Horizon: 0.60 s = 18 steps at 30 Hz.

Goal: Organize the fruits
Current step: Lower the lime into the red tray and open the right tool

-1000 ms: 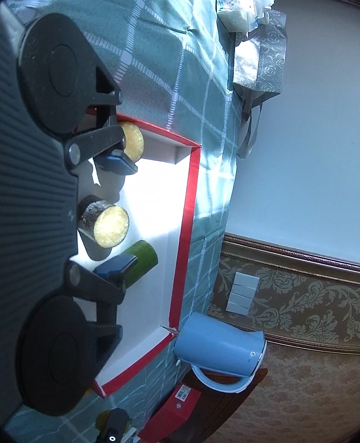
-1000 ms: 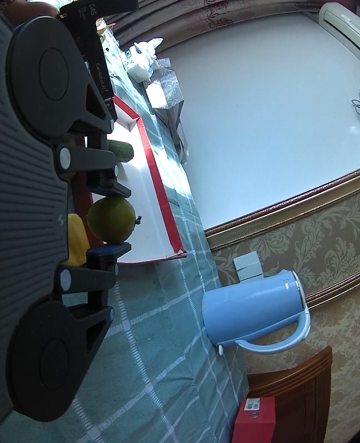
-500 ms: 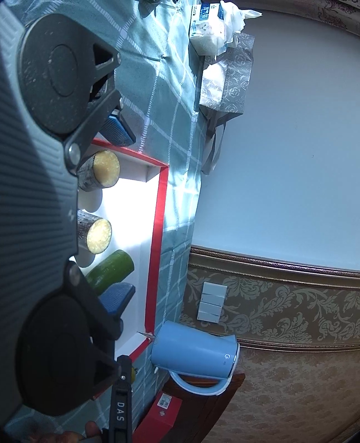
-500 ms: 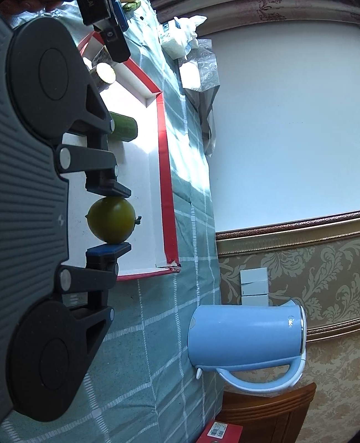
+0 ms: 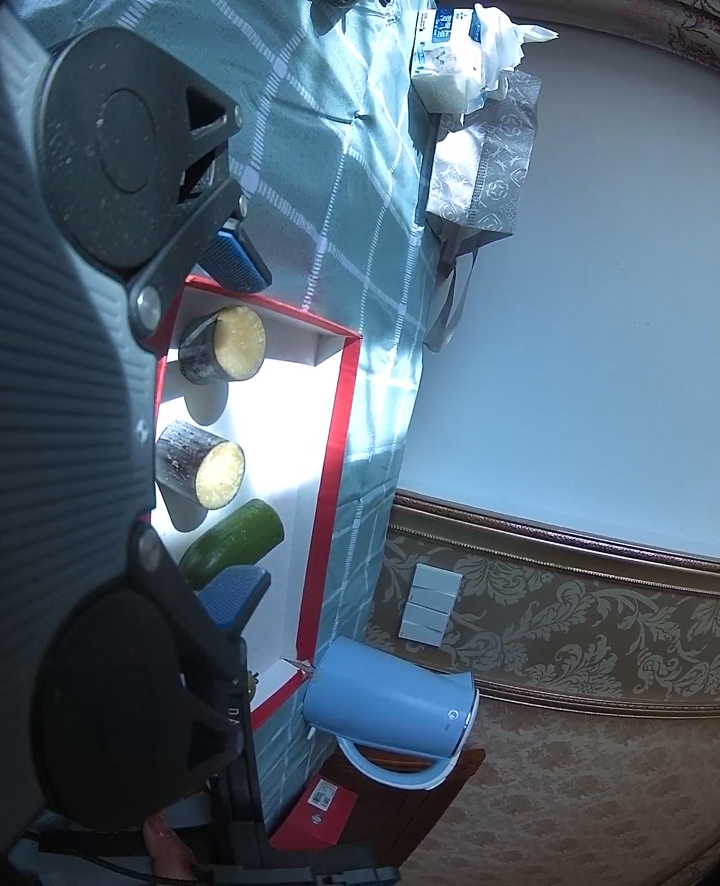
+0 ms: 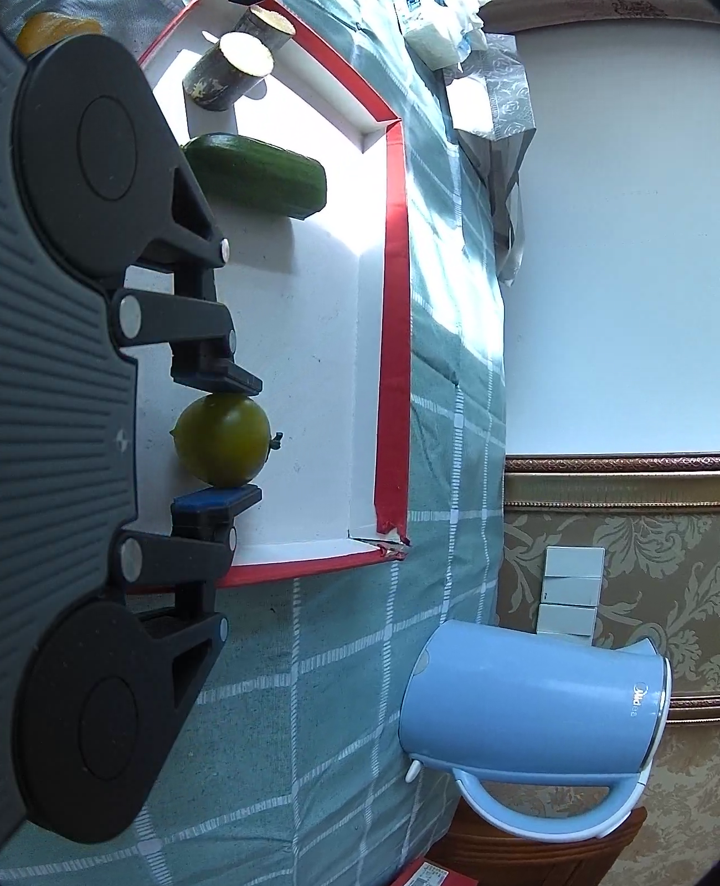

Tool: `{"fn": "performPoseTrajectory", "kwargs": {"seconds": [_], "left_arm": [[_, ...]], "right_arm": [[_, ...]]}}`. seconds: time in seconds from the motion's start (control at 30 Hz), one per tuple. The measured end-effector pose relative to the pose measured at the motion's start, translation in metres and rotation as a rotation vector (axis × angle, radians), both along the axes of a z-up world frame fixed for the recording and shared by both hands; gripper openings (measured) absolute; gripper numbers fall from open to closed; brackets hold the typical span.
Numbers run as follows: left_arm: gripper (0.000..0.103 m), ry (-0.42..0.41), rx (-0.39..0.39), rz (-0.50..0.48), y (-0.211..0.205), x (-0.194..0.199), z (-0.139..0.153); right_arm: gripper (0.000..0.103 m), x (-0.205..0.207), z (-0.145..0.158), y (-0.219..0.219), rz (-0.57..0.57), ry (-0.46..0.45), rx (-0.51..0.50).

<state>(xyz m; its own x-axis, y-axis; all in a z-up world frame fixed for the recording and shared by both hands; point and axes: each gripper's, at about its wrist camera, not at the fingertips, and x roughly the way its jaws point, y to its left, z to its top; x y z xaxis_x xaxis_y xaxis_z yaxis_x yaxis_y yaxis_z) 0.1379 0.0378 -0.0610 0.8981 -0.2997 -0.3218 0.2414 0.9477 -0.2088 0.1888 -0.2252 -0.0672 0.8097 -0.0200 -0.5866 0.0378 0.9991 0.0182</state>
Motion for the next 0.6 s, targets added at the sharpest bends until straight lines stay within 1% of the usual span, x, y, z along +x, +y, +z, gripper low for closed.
{"fn": "performPoseTrajectory", "kwargs": {"seconds": [0.1, 0.13, 0.17, 0.2, 0.23, 0.27, 0.37, 0.43, 0.5, 0.53, 0.57, 0.6], "left_arm": [[0.103, 0.028, -0.002, -0.002, 0.000, 0.003, -0.002], [0.103, 0.037, -0.001, -0.001, 0.000, 0.004, -0.002], [0.103, 0.038, 0.002, 0.000, 0.000, 0.004, -0.002], [0.103, 0.037, 0.006, -0.001, -0.001, 0.004, -0.002], [0.103, 0.036, 0.009, -0.004, -0.001, 0.004, -0.002], [0.103, 0.034, 0.012, -0.008, -0.002, 0.004, -0.002], [0.103, 0.034, 0.023, -0.006, -0.004, 0.003, -0.002], [0.103, 0.029, 0.028, -0.009, -0.005, 0.003, -0.001], [0.103, 0.016, 0.035, -0.015, -0.006, 0.001, -0.001], [0.103, 0.010, 0.039, -0.017, -0.007, 0.000, 0.000], [0.103, 0.003, 0.043, -0.021, -0.008, -0.001, 0.000], [0.103, -0.002, 0.045, -0.022, -0.009, -0.002, 0.000]], "right_arm": [[0.035, 0.002, -0.002, 0.000, 0.002, -0.006, -0.010], [0.039, 0.001, -0.002, 0.000, 0.002, -0.012, -0.006], [0.047, 0.000, -0.001, -0.001, 0.004, -0.025, 0.006], [0.053, -0.001, -0.001, -0.002, 0.007, -0.037, 0.017], [0.063, -0.004, 0.001, -0.004, 0.014, -0.056, 0.037], [0.068, -0.008, 0.003, -0.007, 0.022, -0.082, 0.065], [0.069, -0.023, 0.008, -0.016, 0.007, -0.139, 0.129], [0.072, -0.035, 0.008, -0.025, -0.005, -0.172, 0.181], [0.073, -0.050, 0.007, -0.037, -0.002, -0.220, 0.251], [0.074, -0.059, 0.006, -0.043, 0.008, -0.251, 0.291], [0.078, -0.067, 0.004, -0.046, 0.010, -0.272, 0.309], [0.079, -0.077, 0.001, -0.051, 0.006, -0.299, 0.327]]}}
